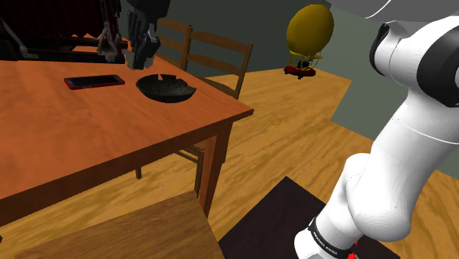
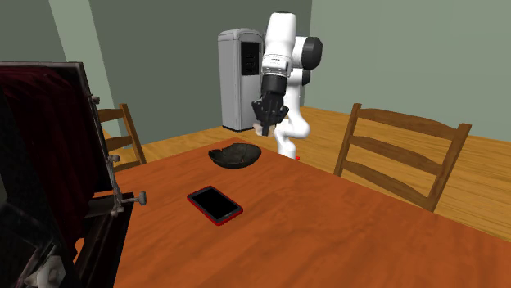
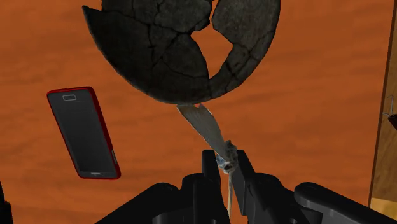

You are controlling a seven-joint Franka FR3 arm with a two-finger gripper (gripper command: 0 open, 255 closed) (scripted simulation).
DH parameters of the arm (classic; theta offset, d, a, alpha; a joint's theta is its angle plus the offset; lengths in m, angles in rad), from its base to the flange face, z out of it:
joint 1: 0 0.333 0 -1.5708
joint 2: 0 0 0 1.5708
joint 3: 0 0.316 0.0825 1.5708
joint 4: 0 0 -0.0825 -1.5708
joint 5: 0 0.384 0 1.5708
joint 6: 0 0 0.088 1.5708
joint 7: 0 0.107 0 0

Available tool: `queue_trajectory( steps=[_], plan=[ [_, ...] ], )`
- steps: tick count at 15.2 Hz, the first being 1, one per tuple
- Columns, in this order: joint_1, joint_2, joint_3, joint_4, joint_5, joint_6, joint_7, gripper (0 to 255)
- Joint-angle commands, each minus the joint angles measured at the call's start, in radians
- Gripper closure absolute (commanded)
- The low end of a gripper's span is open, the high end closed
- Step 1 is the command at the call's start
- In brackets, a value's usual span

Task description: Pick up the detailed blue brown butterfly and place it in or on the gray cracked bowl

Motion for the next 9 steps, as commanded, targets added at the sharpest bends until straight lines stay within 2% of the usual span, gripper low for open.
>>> queue_trajectory(
  steps=[1, 7, 9],
  plan=[
    [-0.023, -0.003, -0.021, -0.002, 0.015, 0.002, -0.048, 255],
    [-0.098, -0.011, -0.093, -0.017, 0.062, 0.015, -0.199, 255],
    [-0.098, -0.019, -0.093, -0.055, 0.064, 0.045, -0.200, 255]
  ],
)
